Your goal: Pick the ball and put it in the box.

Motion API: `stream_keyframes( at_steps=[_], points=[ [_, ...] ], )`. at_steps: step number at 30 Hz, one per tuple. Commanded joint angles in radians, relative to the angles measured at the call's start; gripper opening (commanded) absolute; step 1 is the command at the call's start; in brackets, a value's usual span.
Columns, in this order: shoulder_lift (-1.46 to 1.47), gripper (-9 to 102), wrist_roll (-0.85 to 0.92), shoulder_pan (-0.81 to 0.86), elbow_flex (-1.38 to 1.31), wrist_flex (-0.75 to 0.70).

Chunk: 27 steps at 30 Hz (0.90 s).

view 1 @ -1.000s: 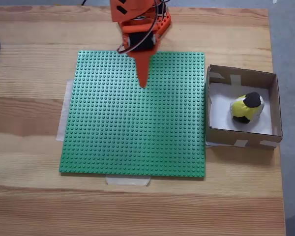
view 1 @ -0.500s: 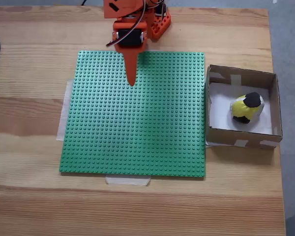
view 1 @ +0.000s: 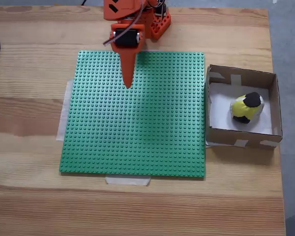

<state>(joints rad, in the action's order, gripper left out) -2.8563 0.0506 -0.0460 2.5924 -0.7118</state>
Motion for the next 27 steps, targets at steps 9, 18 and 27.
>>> stream_keyframes(
  at_steps=[9, 18, 27],
  points=[
    [-0.126, -1, -0.032, 0.005, 0.106, 0.029],
    [-0.206, -1, -0.032, 0.006, 0.218, 0.031],
    [-0.276, -1, -0.025, 0.012, 0.324, 0.021]
  ],
)
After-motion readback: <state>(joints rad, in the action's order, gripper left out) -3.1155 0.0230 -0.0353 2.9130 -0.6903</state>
